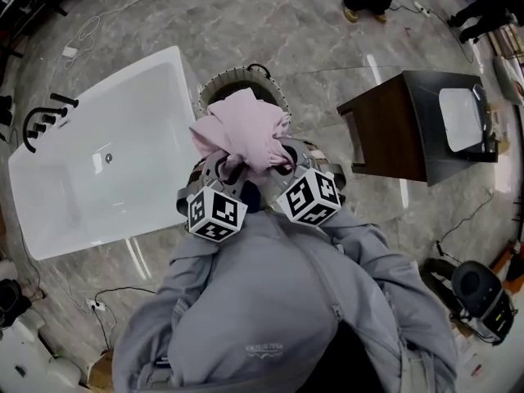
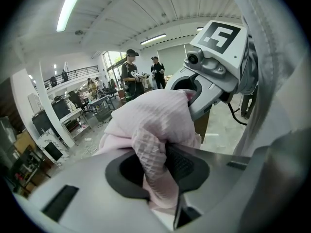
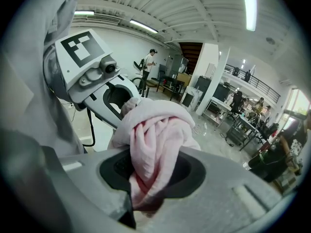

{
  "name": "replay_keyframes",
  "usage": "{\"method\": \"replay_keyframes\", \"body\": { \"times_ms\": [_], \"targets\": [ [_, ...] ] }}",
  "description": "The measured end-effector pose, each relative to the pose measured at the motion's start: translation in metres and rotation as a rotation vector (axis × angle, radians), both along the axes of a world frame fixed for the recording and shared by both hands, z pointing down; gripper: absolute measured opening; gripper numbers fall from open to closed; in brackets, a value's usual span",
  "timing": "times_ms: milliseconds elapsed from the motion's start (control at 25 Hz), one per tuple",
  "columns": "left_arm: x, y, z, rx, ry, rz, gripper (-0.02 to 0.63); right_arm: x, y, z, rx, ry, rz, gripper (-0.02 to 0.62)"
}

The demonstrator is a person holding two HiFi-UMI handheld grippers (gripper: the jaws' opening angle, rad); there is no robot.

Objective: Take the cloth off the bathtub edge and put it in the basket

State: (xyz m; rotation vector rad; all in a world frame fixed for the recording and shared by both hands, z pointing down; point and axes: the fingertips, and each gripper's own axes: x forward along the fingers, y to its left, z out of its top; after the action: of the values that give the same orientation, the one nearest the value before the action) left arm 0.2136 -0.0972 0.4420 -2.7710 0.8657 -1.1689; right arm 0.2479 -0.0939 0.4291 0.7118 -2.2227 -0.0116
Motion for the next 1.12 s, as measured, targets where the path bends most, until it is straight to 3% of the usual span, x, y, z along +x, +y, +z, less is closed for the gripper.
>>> {"method": "replay_keyframes", "body": {
  "times_ms": [440,1120],
  "targets": [
    [-0.005,-0.088,-0.016,0.050,0.005,0.027,0.104,-0.004,-0.087,-0.016,0.030,-0.010,0.024,0.118],
    [-0.002,-0.150,-0.034,0.080,0.009,-0.040,0.104,0.001,-0.152,-0.033,0.056,-0.033,-0.018,0.118]
  ]
}}
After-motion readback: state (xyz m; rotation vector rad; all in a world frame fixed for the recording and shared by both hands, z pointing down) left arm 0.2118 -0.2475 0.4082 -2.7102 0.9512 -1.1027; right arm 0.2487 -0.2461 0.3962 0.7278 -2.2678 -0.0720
